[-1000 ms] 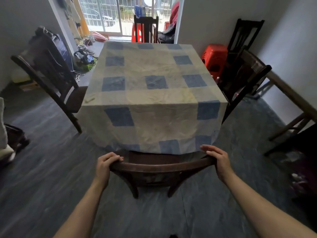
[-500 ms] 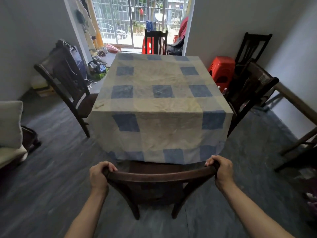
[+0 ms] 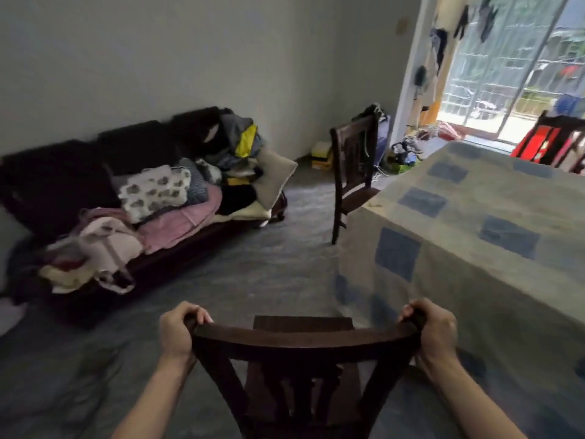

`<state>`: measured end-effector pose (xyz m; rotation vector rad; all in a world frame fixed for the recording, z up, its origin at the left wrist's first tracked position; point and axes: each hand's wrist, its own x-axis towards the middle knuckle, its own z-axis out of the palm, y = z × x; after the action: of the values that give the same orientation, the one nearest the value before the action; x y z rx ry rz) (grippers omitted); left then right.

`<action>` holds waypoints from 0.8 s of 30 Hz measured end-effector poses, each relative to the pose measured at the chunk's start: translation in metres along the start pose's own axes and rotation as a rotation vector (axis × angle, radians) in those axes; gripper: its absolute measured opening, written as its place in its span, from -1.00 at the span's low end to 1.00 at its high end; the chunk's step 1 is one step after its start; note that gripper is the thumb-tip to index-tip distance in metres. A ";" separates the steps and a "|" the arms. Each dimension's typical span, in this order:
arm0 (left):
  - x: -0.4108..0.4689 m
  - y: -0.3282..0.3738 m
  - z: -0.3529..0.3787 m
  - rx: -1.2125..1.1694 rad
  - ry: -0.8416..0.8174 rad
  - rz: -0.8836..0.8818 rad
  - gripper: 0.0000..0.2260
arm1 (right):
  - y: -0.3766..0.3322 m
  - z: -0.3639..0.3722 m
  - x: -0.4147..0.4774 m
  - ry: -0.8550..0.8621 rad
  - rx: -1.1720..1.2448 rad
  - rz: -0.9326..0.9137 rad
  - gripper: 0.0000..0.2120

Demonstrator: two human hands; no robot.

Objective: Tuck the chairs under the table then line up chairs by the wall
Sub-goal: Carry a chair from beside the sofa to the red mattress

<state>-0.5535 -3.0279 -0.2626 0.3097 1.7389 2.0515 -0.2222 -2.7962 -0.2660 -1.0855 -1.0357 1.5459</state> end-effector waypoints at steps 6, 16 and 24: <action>-0.096 0.046 -0.162 -0.063 0.399 0.164 -0.71 | 0.012 0.128 -0.048 -0.464 -0.124 -0.037 -0.80; -0.309 0.110 -0.344 -0.164 0.968 0.507 -0.69 | 0.024 0.302 -0.266 -1.021 0.041 0.068 -0.76; -0.507 0.139 -0.484 -0.224 1.276 0.649 -0.72 | 0.049 0.355 -0.509 -1.383 0.053 0.229 -0.71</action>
<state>-0.3416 -3.7033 -0.1648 -0.8069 2.1335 3.2767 -0.4947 -3.3427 -0.1433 0.0920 -1.7270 2.5332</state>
